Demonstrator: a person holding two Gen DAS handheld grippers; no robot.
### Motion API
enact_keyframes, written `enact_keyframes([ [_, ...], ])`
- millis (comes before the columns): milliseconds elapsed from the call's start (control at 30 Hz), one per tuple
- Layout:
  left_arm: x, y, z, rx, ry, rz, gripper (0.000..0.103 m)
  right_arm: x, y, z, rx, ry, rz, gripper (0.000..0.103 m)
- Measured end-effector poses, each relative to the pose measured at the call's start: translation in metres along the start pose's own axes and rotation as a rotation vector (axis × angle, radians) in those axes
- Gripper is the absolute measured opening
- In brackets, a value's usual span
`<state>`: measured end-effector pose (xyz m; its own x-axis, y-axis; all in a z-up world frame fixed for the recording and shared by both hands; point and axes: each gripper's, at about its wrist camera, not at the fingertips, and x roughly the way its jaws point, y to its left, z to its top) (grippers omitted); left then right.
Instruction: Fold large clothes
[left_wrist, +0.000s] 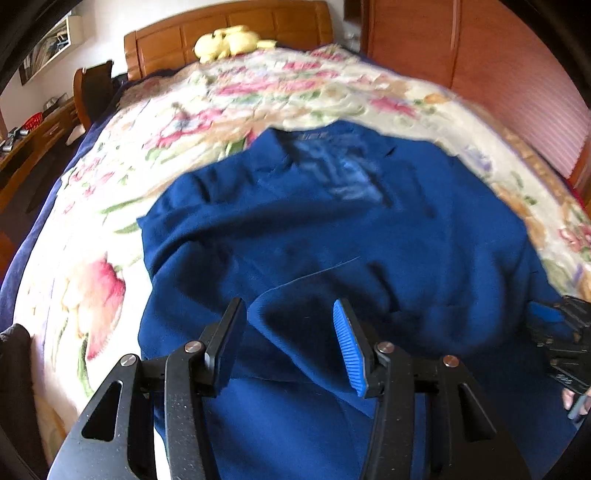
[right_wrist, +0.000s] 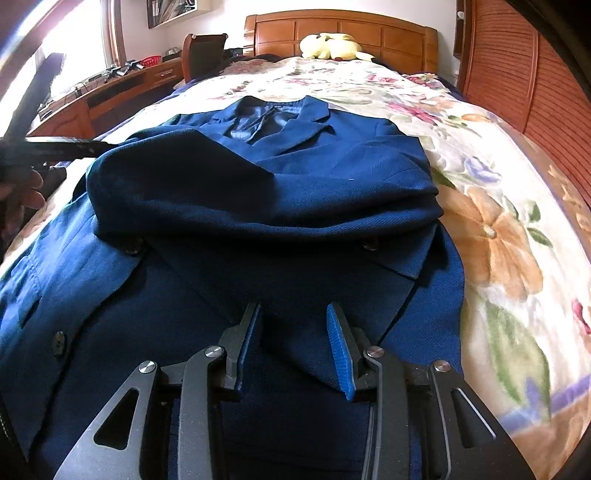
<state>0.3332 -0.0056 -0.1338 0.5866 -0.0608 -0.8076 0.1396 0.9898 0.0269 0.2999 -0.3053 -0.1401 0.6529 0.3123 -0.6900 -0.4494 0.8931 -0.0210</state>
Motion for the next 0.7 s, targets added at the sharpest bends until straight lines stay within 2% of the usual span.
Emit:
enact_keyframes([
  [233,0.016,0.001,-0.014,0.006,0.068,-0.042,0.05,0.0,-0.001,0.0,0.009,0.0,0.016,0.039],
  [367,0.015,-0.004,-0.018,0.021,0.066,-0.049,0.05,0.001,-0.001,0.0,0.01,0.0,0.018,0.039],
  [400,0.015,-0.005,-0.018,0.022,0.063,-0.073,0.042,0.001,-0.001,0.0,0.01,0.001,0.018,0.039],
  [433,0.013,-0.005,-0.018,0.022,0.063,-0.089,0.026,0.001,-0.001,0.0,0.01,0.0,0.017,0.039],
  [500,0.007,-0.009,-0.016,0.034,0.044,-0.104,0.012,0.001,-0.001,0.0,0.011,0.0,0.018,0.039],
  [567,-0.002,-0.013,-0.01,0.062,0.001,-0.07,0.01,0.001,-0.001,0.0,0.01,0.0,0.018,0.039],
  [700,-0.042,-0.004,0.014,0.053,-0.148,0.043,0.009,0.001,-0.001,0.0,0.009,0.0,0.017,0.039],
])
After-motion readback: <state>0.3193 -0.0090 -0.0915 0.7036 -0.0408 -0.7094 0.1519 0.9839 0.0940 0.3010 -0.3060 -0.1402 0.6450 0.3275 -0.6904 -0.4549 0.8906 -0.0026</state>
